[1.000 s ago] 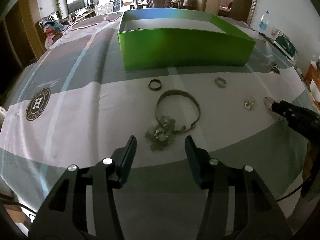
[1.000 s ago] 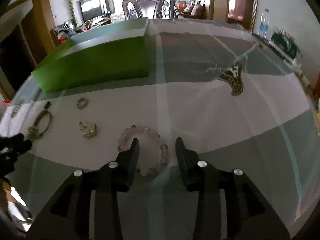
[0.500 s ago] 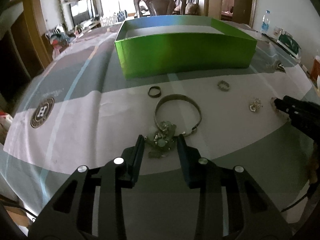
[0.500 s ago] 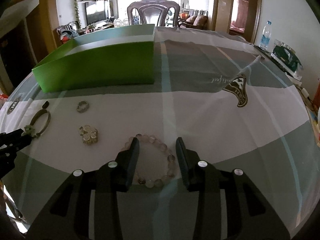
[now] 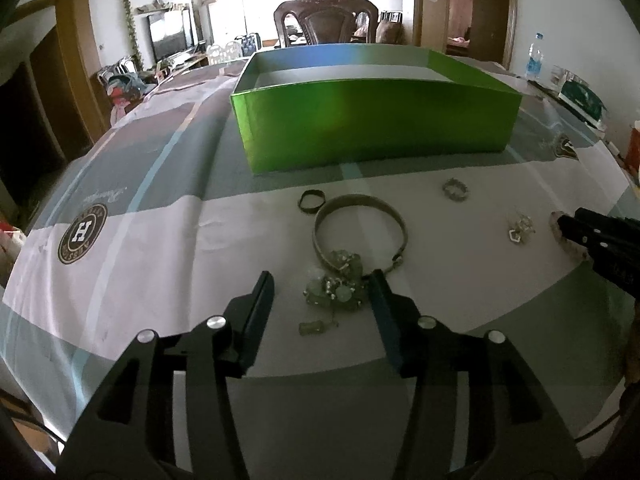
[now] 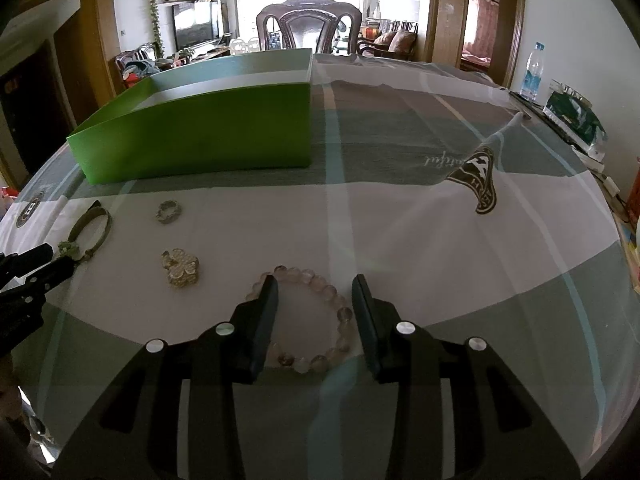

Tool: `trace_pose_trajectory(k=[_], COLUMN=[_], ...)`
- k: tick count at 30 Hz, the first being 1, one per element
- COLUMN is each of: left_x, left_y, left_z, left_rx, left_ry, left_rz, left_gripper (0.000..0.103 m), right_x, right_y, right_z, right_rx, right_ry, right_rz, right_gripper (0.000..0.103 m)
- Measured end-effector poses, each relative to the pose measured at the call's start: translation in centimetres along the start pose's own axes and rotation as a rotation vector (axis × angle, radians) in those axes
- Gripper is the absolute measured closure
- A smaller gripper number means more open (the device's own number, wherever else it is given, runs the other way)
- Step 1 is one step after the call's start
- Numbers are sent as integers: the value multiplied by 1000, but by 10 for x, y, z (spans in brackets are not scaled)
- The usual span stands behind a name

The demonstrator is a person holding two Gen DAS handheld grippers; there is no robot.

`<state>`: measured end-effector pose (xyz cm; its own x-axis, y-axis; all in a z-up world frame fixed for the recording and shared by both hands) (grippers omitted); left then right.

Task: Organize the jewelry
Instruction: 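Close left gripper on the bangle charms while right gripper grips the clear bead bracelet, then lift the silver bangle with left while right lifts the clear bead bracelet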

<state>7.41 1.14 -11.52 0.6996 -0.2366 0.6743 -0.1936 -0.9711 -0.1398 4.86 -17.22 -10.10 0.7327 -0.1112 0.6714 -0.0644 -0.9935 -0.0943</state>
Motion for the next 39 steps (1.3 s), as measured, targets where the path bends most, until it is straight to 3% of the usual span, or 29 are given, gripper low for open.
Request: trace_pose_trajectory(k=[4, 9, 32, 33, 37, 39], left_x=[1, 0, 1, 1, 2, 3], left_y=[-1, -7, -4, -4, -3, 0], left_z=[1, 5, 8, 8, 8, 7], left_rx=[-6, -19, -46, -45, -46, -54], left_ry=[13, 10, 5, 5, 9, 21], left_rz=[-2, -37, -11, -11, -5, 9], left_gripper=[53, 40, 29, 29, 32, 39], right_x=[0, 0, -2, -2, -4, -4], right_y=[0, -1, -3, -4, -10, -11], right_z=[0, 0, -1, -2, -3, -3], right_rx=[0, -1, -19, -16, 0, 1], right_ry=[0, 0, 10, 11, 18, 19], right_rz=[2, 1, -16, -17, -58, -66], right_gripper=[64, 64, 64, 64, 88, 90])
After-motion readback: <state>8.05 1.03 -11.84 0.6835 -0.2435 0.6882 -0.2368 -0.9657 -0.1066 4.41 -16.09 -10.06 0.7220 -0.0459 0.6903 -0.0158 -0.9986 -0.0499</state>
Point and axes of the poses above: each gripper's, at about its wrist camera, not at the fingertips, and z roughly the way its jaws point, y to its right, x to its top, the point moved 5 cm from there along z, roughly the way its jaws point, and after that the axes turned 8 degrees about z, right-handed, at the moved point
